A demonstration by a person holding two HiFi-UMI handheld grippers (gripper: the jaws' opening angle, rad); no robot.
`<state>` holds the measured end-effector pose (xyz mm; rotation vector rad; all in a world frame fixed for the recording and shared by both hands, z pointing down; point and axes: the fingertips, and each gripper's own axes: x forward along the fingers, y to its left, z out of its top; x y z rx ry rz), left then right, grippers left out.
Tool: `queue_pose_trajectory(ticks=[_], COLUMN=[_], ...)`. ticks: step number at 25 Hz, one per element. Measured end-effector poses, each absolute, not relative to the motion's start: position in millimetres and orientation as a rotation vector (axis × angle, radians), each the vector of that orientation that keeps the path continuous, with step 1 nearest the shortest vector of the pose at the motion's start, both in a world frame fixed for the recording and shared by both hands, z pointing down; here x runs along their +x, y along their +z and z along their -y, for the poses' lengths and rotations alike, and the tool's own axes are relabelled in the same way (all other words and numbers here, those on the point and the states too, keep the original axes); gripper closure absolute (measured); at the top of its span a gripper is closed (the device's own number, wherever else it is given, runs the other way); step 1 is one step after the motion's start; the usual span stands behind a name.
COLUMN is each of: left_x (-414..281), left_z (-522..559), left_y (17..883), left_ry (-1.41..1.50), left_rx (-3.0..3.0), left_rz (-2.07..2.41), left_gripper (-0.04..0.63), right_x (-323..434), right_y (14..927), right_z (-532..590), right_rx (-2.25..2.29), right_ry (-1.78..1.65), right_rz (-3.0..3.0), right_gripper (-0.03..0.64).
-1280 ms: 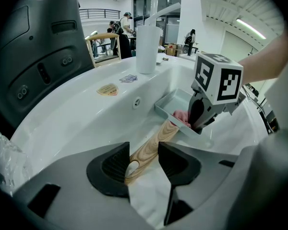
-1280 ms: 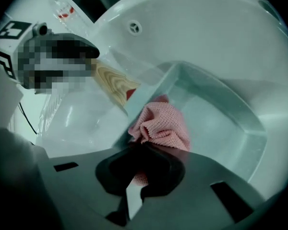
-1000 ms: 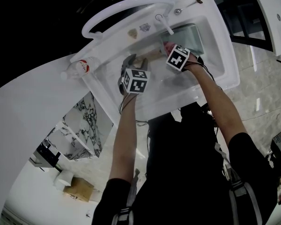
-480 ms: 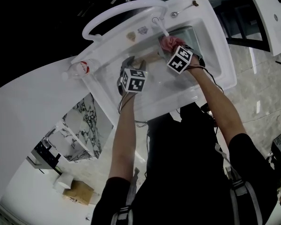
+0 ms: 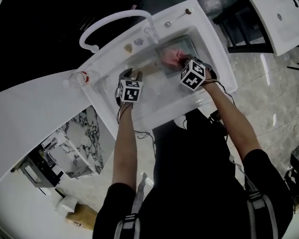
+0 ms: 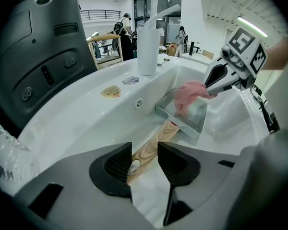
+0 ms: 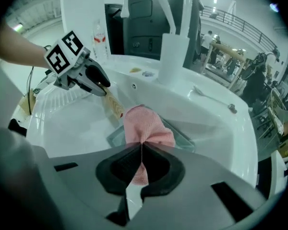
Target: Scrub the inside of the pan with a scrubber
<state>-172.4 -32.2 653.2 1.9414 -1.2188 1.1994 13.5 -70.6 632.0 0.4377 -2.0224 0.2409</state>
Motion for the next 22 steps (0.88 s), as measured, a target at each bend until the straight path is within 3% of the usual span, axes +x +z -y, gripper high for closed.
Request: queue_pose_trajectory(ticks=[5, 15, 22], left_x=[-161.7, -103.1, -91.0], left_z=[19.3, -36.1, -64.8], left_y=[622.8, 539.6, 465.8], left_ry=[1.184, 0.842, 0.607], left_rx=[1.962, 2.008, 2.072], left_rz=[1.315, 1.510, 1.616], left_gripper=[0.442, 0.543, 0.549], right_x=[36.9, 80.2, 100.5], right_y=[593.5, 530.2, 479.9], right_z=[57.4, 19.7, -1.0], right_rx=[0.420, 0.413, 0.571], right_ry=[0.192, 0.168, 0.299], right_rz=[2.098, 2.231, 2.360], right_gripper=[0.595, 0.595, 0.595])
